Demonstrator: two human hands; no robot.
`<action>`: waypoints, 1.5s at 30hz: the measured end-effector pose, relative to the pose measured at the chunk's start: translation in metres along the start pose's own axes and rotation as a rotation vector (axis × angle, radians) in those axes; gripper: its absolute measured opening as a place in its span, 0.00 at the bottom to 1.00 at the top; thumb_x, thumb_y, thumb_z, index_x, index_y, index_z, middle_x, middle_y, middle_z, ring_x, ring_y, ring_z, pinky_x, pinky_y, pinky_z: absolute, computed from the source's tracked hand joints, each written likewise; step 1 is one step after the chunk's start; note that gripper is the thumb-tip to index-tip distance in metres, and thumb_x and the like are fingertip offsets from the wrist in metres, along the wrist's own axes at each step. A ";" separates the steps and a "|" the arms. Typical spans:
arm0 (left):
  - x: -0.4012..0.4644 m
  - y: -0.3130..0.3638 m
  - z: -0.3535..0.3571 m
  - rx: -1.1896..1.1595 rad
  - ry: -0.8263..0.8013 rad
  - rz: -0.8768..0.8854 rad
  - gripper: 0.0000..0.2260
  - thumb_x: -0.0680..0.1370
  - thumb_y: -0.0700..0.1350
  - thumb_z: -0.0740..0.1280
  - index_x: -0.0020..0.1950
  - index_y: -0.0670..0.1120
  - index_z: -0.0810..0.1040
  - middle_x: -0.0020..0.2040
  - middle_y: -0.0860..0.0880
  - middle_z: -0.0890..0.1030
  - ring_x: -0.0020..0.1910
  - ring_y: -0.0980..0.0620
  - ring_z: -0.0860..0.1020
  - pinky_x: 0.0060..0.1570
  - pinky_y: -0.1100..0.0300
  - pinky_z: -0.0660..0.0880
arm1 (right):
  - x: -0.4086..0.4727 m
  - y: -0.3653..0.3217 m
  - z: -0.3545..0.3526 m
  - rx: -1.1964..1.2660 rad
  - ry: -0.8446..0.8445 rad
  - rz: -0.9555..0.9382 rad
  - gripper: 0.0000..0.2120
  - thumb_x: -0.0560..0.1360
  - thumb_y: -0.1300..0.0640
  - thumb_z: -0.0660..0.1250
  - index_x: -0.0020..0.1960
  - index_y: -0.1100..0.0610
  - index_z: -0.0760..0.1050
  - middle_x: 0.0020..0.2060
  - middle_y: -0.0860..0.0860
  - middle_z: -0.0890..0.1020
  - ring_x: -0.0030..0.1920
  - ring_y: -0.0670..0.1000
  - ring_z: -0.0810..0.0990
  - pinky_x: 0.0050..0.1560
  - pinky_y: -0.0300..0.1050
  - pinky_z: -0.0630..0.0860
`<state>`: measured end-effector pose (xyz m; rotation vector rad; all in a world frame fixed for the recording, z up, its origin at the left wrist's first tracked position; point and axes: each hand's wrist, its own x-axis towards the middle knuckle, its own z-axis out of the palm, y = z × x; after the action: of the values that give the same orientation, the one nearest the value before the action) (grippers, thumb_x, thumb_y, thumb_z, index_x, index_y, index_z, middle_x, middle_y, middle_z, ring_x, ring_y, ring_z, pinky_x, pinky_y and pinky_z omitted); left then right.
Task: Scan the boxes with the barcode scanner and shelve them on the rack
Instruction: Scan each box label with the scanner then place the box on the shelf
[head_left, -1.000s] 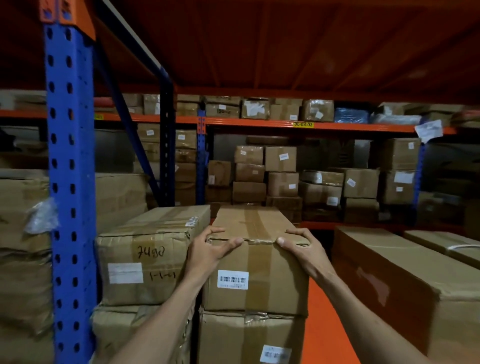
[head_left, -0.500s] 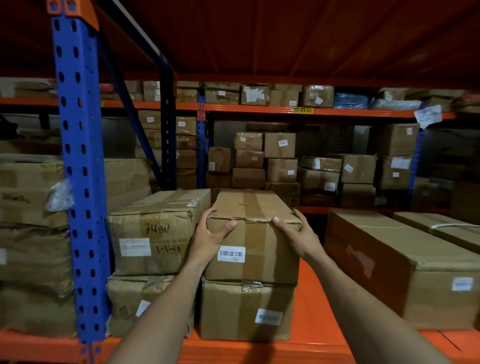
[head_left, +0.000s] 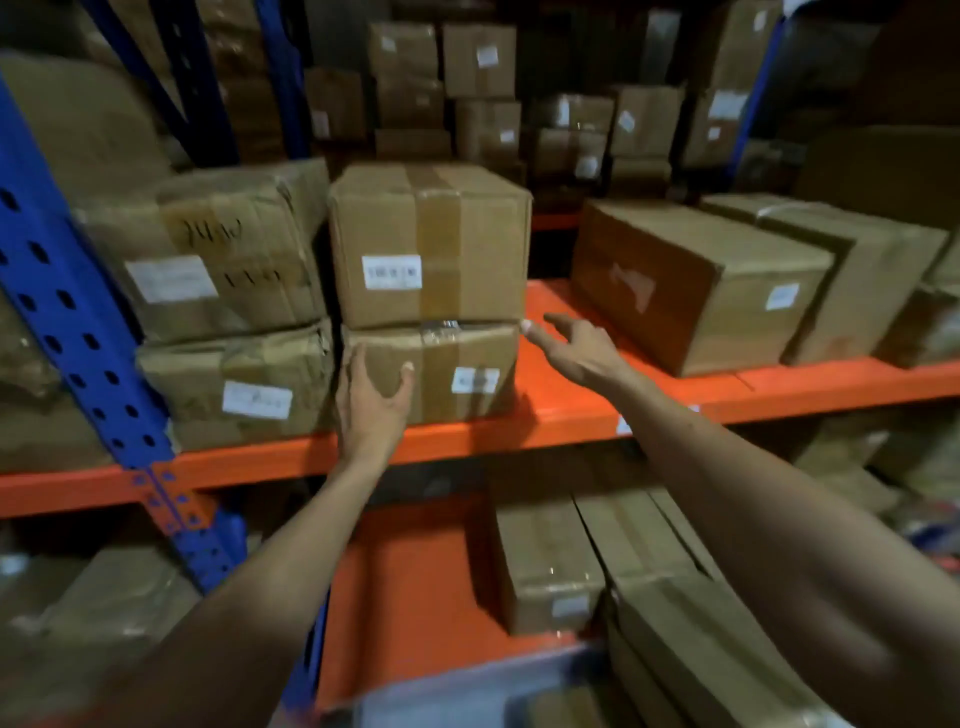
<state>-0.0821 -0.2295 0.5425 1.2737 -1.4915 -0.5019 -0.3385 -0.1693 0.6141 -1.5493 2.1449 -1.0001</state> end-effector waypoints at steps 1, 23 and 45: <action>-0.020 -0.005 0.006 0.020 0.028 0.010 0.29 0.76 0.54 0.70 0.73 0.43 0.69 0.71 0.41 0.74 0.70 0.44 0.71 0.68 0.58 0.65 | -0.010 0.015 0.006 -0.020 -0.019 0.007 0.42 0.75 0.26 0.60 0.77 0.54 0.71 0.73 0.57 0.76 0.76 0.58 0.71 0.76 0.51 0.66; -0.466 -0.120 0.141 0.440 -0.966 -0.437 0.29 0.75 0.62 0.68 0.67 0.44 0.75 0.65 0.46 0.78 0.64 0.46 0.76 0.61 0.58 0.72 | -0.315 0.410 0.065 -0.168 -0.548 0.467 0.28 0.76 0.33 0.67 0.64 0.53 0.80 0.54 0.61 0.85 0.57 0.63 0.83 0.57 0.51 0.80; -0.720 -0.387 0.266 0.375 -1.179 -0.114 0.29 0.78 0.59 0.65 0.73 0.43 0.69 0.75 0.44 0.69 0.74 0.46 0.64 0.73 0.54 0.59 | -0.434 0.654 0.321 -0.180 -0.398 0.695 0.40 0.75 0.32 0.69 0.78 0.50 0.60 0.71 0.63 0.71 0.68 0.68 0.74 0.67 0.58 0.72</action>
<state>-0.2402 0.1981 -0.1861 1.4122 -2.5732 -1.2215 -0.4424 0.2272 -0.1285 -0.8365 2.2445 -0.2510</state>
